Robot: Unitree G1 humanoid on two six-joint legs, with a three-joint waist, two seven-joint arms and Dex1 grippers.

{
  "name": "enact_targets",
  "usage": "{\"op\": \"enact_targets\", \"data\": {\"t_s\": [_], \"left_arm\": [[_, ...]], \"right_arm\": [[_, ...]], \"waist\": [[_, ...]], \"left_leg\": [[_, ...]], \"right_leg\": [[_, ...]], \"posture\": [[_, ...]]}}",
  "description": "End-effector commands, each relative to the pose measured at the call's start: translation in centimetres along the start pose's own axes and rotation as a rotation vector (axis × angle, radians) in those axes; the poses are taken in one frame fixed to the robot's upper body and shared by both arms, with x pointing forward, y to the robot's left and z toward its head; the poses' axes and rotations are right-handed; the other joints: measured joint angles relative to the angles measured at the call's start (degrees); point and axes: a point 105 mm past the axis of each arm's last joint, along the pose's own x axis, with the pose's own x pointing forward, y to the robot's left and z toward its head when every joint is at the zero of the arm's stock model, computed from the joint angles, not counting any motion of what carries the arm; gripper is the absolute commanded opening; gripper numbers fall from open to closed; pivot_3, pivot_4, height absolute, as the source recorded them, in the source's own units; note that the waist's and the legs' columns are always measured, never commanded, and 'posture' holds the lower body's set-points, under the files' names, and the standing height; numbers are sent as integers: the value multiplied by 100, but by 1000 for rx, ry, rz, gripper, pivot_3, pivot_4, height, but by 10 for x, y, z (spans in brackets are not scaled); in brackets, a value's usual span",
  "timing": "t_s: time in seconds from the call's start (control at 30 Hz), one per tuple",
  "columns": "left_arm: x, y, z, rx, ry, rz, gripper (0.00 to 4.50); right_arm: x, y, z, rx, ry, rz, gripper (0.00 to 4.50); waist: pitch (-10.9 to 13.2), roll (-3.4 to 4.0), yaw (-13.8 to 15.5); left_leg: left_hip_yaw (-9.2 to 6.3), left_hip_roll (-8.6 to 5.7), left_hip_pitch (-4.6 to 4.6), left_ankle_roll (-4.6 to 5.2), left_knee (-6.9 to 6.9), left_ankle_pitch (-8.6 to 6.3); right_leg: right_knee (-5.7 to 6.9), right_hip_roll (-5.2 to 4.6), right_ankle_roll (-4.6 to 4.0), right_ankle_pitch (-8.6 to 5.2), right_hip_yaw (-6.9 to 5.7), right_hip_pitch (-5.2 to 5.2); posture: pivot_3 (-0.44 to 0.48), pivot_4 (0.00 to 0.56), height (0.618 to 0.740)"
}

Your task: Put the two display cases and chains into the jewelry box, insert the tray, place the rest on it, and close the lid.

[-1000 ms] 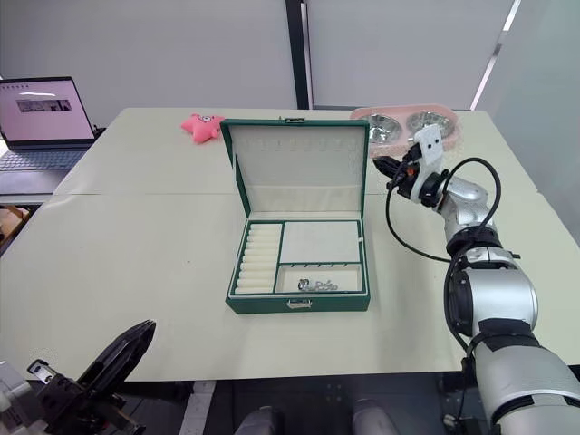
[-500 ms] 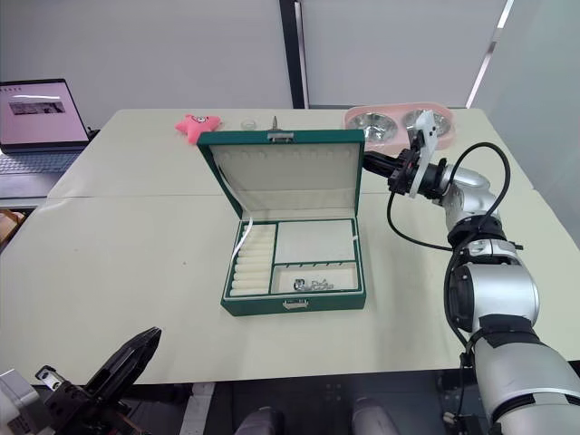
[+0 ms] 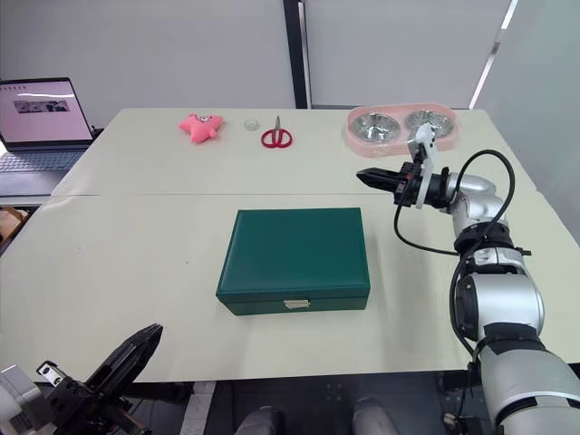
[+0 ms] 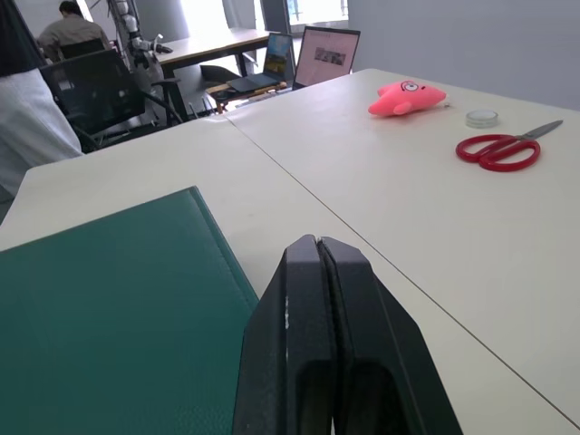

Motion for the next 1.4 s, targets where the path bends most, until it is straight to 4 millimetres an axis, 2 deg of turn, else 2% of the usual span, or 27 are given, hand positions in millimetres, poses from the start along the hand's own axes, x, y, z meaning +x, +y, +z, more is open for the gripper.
{"op": "enact_targets", "data": {"t_s": [0.03,0.17,0.2,0.3,0.57,0.67,0.73,0.77,1.07,1.13,1.4], "left_arm": [[0,3,4,-6,-4,12,0],[-3,7,-6,-60,92,31,0],[-4,13,-11,-51,128,54,0],[-2,33,-16,-45,170,115,576],[16,92,-28,-67,222,213,3137],[32,119,-32,-52,233,224,4027],[42,129,-34,-30,243,202,4500],[45,133,-36,-15,256,185,4500],[57,172,-47,29,364,149,4500],[58,177,-50,43,410,133,4500],[62,184,-41,55,401,93,4500]], "right_arm": [[-15,-2,-7,-20,38,-23,11],[-35,-9,-18,-20,56,-106,11],[-42,-10,-20,-6,59,-128,198],[-61,-12,-32,16,93,-178,770],[-105,-4,-63,15,146,-316,2845],[-129,4,-76,23,143,-401,3637],[-139,9,-80,36,138,-439,4297],[-144,12,-84,40,149,-455,4406],[-181,28,-107,44,227,-569,4406],[-185,31,-109,50,228,-585,4406],[-189,37,-110,51,237,-608,4406]], "waist": [[0,0,2],[0,0,4],[0,0,5],[1,2,11],[0,3,28],[-1,3,42],[-1,2,63],[-2,2,68],[-2,3,28],[-2,3,31],[-2,3,33]], "left_leg": [[1,0,0,0,0,0],[1,-1,-1,0,1,0],[1,-1,-1,0,1,0],[-1,-1,1,0,0,0],[-5,-2,1,0,2,0],[-15,-1,1,-1,3,0],[-19,-3,1,-1,2,1],[-18,-2,2,-1,4,1],[-10,1,7,-2,2,1],[-11,0,6,-2,2,1],[-10,-1,6,-1,1,1]], "right_leg": [[0,0,0,0,1,0],[1,0,0,0,2,-1],[2,0,0,0,1,-1],[1,0,0,0,0,0],[4,-1,0,0,-4,4],[9,2,0,0,-14,6],[9,2,0,0,-18,9],[7,2,0,0,-16,10],[10,5,1,0,-11,6],[9,4,1,0,-11,7],[10,2,1,0,-12,7]], "posture": [[0,150,740],[0,150,740],[0,150,740],[0,150,740],[0,150,740],[0,150,740],[0,150,740],[0,150,740],[0,150,740],[0,150,740],[0,150,740]]}}
